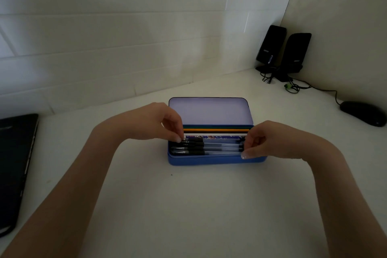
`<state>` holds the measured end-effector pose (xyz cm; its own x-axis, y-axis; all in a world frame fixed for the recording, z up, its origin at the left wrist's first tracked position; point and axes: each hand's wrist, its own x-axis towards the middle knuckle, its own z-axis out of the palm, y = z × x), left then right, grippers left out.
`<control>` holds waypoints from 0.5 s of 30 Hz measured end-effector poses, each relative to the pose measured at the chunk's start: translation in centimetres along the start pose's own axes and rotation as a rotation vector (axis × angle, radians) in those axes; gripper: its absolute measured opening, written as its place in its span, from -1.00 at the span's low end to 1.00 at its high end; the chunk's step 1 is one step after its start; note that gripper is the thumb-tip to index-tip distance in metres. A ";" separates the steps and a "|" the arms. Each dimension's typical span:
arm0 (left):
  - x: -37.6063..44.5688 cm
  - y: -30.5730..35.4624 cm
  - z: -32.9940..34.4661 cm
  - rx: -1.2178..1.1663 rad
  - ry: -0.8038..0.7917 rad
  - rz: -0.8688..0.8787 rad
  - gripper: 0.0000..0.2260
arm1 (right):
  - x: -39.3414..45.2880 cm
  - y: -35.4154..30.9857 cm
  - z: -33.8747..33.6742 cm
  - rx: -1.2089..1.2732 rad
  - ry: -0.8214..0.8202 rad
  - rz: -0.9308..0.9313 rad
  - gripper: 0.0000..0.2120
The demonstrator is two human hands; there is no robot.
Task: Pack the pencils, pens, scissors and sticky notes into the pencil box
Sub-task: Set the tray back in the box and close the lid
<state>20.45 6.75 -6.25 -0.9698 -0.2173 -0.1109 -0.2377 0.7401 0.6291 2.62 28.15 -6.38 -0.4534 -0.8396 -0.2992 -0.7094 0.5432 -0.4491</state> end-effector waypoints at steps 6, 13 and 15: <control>0.1 0.0 0.1 -0.006 -0.017 -0.005 -0.93 | 0.0 -0.2 0.3 -0.031 -0.042 -0.005 -0.82; 0.1 0.0 0.1 0.017 -0.014 0.000 -0.91 | -0.4 0.1 -0.2 0.000 -0.026 -0.027 -0.78; 0.1 0.1 0.1 0.021 -0.016 -0.006 -0.90 | -0.4 0.2 -0.2 0.008 -0.018 -0.028 -0.78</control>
<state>20.30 6.81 -6.30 -0.9691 -0.2115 -0.1269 -0.2443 0.7520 0.6122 2.53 28.63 -6.17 -0.4240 -0.8540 -0.3016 -0.7174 0.5199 -0.4637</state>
